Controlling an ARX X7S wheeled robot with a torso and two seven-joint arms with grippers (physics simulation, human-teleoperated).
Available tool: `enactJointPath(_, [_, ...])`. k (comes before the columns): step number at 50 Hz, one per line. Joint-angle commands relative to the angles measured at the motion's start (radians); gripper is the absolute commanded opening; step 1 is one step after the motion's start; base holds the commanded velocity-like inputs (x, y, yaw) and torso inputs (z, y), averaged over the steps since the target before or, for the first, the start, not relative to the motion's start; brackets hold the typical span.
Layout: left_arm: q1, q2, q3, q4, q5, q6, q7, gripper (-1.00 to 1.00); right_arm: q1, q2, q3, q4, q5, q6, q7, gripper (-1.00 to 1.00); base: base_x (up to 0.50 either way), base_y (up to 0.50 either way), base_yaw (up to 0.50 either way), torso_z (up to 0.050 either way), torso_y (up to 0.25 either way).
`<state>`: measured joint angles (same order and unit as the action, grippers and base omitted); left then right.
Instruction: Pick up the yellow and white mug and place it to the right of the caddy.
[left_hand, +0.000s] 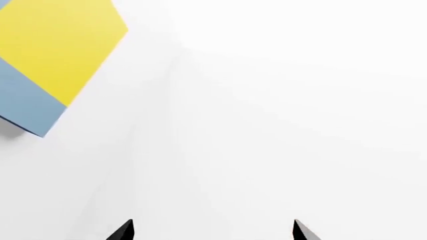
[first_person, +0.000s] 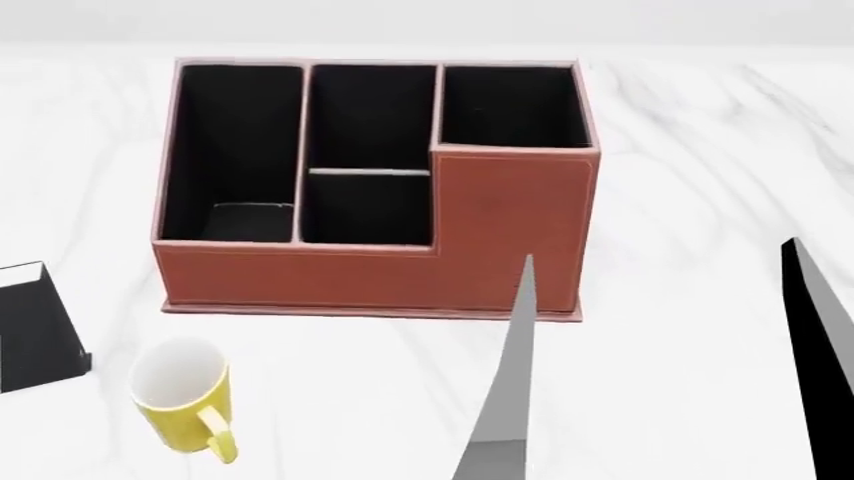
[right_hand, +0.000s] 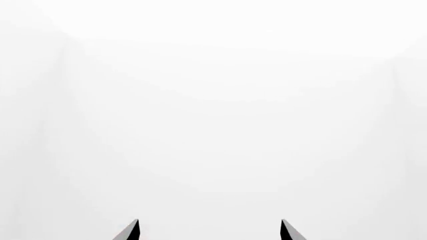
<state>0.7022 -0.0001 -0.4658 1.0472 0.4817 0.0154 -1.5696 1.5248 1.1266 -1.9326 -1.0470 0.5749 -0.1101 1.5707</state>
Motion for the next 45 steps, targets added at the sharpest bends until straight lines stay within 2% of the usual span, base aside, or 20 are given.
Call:
enactJointPath(1, [0.000,0.000,0.002,0.000,0.001,0.000,0.000,1.00,0.000,0.000,0.001,0.000,-0.002,-0.002,0.000,1.00,0.50,0.00,0.00,0.000,0.000])
enactJointPath(39, [0.007,0.000,-0.004,0.000,-0.008,0.009,0.000,1.00,0.008,0.000,-0.011,0.000,-0.013,-0.013,0.000,1.00,0.50,0.00,0.00,0.000,0.001])
enactJointPath(45, [0.009,0.000,-0.009,0.000,-0.012,0.012,0.000,1.00,0.014,-0.026,-0.018,0.000,-0.004,0.012,0.000,1.00,0.02,0.00,0.00,0.000,0.004])
